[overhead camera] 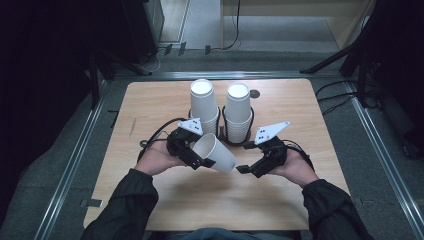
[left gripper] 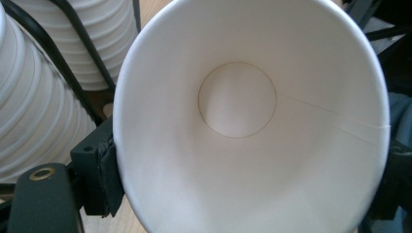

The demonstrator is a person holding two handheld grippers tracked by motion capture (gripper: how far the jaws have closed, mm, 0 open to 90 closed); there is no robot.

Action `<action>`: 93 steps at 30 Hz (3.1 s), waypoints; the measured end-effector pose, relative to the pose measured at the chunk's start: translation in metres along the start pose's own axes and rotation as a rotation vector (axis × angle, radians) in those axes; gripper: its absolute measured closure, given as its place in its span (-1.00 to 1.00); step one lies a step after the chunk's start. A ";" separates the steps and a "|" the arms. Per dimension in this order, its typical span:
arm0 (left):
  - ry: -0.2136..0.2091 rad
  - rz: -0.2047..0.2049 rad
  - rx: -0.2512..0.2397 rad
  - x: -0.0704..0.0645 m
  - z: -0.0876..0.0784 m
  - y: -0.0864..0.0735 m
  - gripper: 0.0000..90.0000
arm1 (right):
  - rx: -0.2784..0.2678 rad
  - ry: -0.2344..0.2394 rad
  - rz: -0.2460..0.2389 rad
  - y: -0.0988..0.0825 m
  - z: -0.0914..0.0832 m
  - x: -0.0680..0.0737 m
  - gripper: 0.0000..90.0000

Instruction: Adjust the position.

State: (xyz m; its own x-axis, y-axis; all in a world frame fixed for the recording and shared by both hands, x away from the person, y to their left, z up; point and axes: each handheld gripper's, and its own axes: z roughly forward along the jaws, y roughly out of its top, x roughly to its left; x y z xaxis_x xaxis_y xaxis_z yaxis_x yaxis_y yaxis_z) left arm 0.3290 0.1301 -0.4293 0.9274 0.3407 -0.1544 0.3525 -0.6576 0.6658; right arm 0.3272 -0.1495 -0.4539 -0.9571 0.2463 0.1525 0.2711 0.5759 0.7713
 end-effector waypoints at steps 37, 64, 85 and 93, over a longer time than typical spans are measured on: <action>0.007 0.148 0.170 -0.022 0.033 0.033 -0.80 | 0.059 0.003 -0.070 0.001 0.043 0.015 -0.51; 0.016 0.015 -0.058 -0.005 0.006 0.008 -1.00 | -0.122 -0.058 0.021 -0.004 -0.002 0.004 -0.52; -0.110 -0.084 -0.233 -0.008 0.019 0.012 -1.00 | -0.111 -0.043 0.022 -0.006 0.007 0.007 -0.52; -0.129 -0.090 -0.241 -0.015 0.029 0.018 -1.00 | -0.090 0.011 0.011 -0.004 0.019 0.012 -0.52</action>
State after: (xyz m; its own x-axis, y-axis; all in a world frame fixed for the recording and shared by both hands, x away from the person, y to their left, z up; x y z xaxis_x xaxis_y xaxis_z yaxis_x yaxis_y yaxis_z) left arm 0.3252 0.0934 -0.4358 0.9076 0.2922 -0.3015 0.4081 -0.4452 0.7970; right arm 0.3169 -0.1344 -0.4672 -0.9554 0.2430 0.1675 0.2715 0.5011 0.8217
